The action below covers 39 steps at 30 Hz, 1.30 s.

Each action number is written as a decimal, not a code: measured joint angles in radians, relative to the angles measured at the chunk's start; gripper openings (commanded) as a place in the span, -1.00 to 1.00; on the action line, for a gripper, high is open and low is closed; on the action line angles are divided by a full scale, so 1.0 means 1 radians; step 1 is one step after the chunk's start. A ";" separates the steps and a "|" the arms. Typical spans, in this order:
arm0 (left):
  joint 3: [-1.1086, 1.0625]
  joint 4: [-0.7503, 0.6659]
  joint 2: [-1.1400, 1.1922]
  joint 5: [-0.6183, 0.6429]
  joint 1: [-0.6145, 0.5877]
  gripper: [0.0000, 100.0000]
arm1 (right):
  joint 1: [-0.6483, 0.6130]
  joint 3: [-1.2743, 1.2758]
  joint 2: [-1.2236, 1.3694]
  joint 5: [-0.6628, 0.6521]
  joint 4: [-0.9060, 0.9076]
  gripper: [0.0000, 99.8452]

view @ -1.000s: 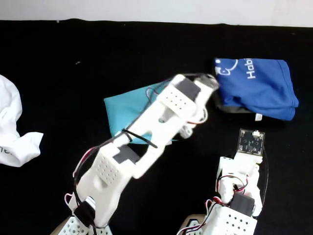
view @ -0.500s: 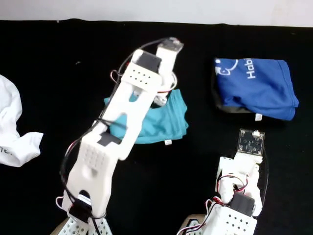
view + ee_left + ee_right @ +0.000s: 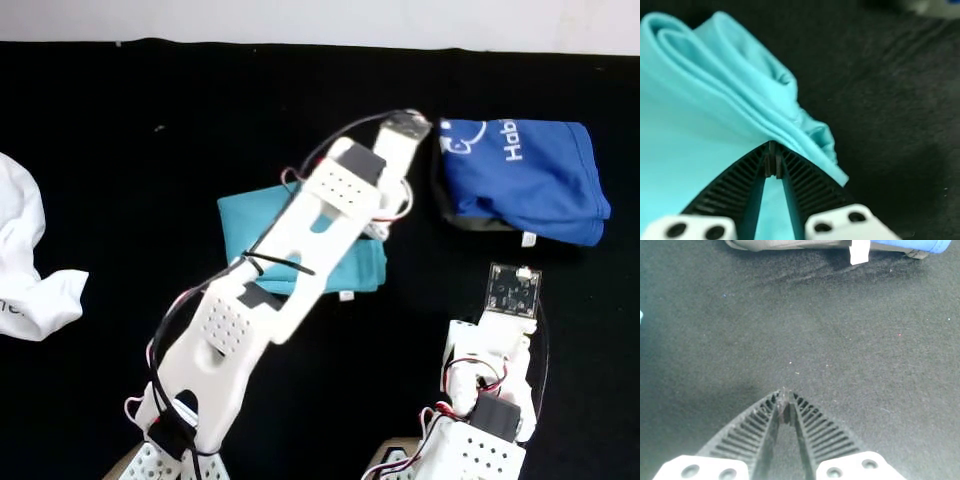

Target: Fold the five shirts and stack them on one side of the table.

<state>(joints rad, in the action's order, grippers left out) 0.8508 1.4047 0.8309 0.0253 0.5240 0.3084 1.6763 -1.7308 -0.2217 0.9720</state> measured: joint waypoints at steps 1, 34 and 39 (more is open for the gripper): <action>0.000 -0.012 0.000 0.000 0.002 -0.98 | 0.000 0.000 0.000 0.000 0.000 -0.98; 0.554 0.126 0.247 0.000 -0.014 -0.98 | 0.000 0.000 0.000 0.000 0.000 -0.98; 0.752 0.311 0.247 0.000 -0.063 -0.98 | 0.000 0.000 0.000 0.000 0.000 -0.98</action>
<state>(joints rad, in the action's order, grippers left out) 1.6026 1.7162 1.0779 0.0253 0.4611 0.3084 1.6763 -1.7308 -0.2217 0.9720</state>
